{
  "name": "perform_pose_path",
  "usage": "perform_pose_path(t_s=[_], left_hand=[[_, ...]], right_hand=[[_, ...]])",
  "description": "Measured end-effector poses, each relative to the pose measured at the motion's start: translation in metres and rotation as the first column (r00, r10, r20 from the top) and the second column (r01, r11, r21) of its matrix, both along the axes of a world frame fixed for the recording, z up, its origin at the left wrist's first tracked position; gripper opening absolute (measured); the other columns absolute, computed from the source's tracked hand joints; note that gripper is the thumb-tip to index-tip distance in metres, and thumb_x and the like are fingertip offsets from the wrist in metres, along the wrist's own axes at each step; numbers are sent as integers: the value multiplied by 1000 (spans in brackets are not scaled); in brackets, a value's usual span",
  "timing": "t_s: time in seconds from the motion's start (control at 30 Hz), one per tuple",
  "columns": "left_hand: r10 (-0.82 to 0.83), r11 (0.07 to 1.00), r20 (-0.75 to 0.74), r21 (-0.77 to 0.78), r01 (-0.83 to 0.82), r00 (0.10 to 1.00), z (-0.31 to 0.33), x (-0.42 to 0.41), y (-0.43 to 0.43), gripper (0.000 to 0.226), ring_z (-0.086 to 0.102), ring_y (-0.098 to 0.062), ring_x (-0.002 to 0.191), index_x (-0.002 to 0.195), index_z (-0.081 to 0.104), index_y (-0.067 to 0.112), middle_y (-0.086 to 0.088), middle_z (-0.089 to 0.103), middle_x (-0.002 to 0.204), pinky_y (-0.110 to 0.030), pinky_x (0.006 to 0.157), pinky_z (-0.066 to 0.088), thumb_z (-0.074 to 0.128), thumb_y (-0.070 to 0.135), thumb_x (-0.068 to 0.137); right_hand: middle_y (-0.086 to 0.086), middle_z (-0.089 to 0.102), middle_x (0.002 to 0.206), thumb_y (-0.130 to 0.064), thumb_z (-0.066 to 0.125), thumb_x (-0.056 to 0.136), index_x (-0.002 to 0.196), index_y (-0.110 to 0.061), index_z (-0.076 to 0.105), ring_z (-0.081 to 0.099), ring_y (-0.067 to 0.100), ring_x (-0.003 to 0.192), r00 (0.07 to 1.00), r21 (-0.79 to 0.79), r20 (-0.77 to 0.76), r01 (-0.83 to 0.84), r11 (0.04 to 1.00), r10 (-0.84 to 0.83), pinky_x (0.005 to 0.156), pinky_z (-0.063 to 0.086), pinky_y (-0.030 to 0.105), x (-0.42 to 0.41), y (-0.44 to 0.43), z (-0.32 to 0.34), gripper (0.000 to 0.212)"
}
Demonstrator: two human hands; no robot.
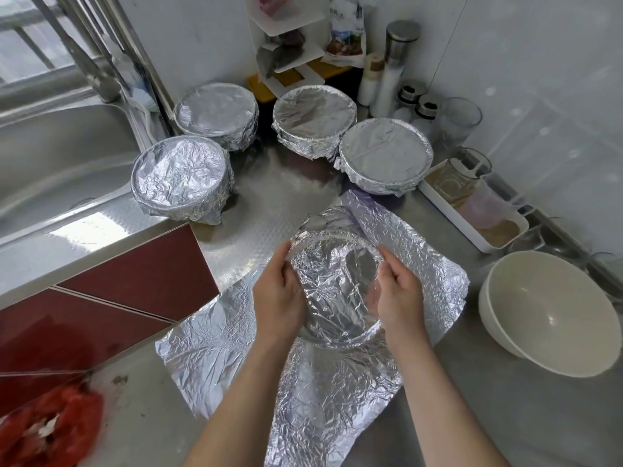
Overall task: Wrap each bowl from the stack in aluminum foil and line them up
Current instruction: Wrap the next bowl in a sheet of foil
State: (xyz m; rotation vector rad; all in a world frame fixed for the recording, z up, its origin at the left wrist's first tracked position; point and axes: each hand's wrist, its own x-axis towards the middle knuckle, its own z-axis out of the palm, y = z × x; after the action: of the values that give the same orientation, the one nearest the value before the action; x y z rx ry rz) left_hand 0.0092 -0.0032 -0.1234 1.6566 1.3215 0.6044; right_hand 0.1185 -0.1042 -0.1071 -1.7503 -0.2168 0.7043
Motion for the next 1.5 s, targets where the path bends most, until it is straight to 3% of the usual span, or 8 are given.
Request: perform_pose_path(t_s=[0.03, 0.07, 0.2, 0.4, 0.53, 0.83, 1.1, 1.5], left_hand=[[-53, 999, -9, 5, 53, 999, 3, 0, 8, 40, 55, 4, 66, 136, 56, 20, -4, 69, 96, -4, 63, 37, 40, 8, 101], [-118, 993, -24, 8, 118, 993, 7, 1, 16, 40, 54, 4, 60, 132, 59, 21, 0, 68, 85, -8, 61, 40, 40, 6, 100], [-319, 947, -91, 21, 322, 944, 16, 9, 44, 41, 54, -7, 50, 125, 64, 21, 4, 63, 65, -23, 57, 46, 40, 2, 98], [-329, 929, -187, 114, 353, 926, 13, 8, 43, 39, 56, -12, 97, 140, 52, 21, -7, 66, 123, -17, 77, 36, 46, 14, 102], [-328, 914, -195, 181, 363, 924, -5, -2, 31, 46, 43, -15, 133, 146, 43, 23, -2, 41, 152, -22, 102, 31, 51, 20, 100], [-303, 897, -329, 219, 385, 894, -9, -2, 25, 62, 34, -27, 141, 147, 39, 26, -8, 29, 158, -38, 109, 33, 66, 30, 92], [-478, 674, -389, 413, 612, 788, 9, 56, 15, 43, 47, -34, 130, 133, 60, 23, -13, 51, 142, -48, 106, 40, 60, 23, 90], [-477, 588, -484, 444, 676, 734, -7, 69, 16, 31, 50, -20, 123, 126, 62, 26, 5, 63, 120, -51, 110, 23, 57, 26, 96]], right_hand=[[8, 48, 118, -16, 38, 104, 142, -20, 47, 54, 29, 64, 999, 4, 37, 25, 1000, -25, 65, 54, 38, -6, -3, -2, 39], [-3, 62, 84, -15, 37, 104, 143, -20, 45, 51, 14, 54, 996, 3, 73, 54, 999, -54, 56, 50, 26, -13, -7, -5, 40], [-8, 57, 97, -13, 36, 105, 149, -18, 35, 44, -3, 48, 989, 6, 96, 109, 994, -110, 50, 40, 12, -38, -16, -19, 44], [-3, 47, 116, -47, 37, 95, 146, -49, 25, 45, 16, 95, 985, -37, 137, 108, 993, -102, 81, 41, 28, -35, -13, -33, 52], [-6, 45, 136, -33, 34, 104, 151, -31, 27, 46, 11, 121, 976, -70, 217, -6, 998, 21, 98, 40, 23, -16, -3, -23, 48], [-1, 44, 148, -18, 40, 104, 146, -19, 40, 50, 10, 124, 965, -143, 261, 17, 990, 21, 98, 45, 23, -11, 7, -20, 42], [-3, 58, 135, -12, 51, 99, 136, -18, 55, 54, 7, 118, 944, -137, 330, 27, 990, 20, 94, 39, 16, 0, 13, -23, 37], [-9, 39, 151, -27, 43, 103, 147, -21, 40, 38, -1, 129, 982, 142, -183, 72, 987, -46, 86, 36, 4, -1, 1, -26, 44]])
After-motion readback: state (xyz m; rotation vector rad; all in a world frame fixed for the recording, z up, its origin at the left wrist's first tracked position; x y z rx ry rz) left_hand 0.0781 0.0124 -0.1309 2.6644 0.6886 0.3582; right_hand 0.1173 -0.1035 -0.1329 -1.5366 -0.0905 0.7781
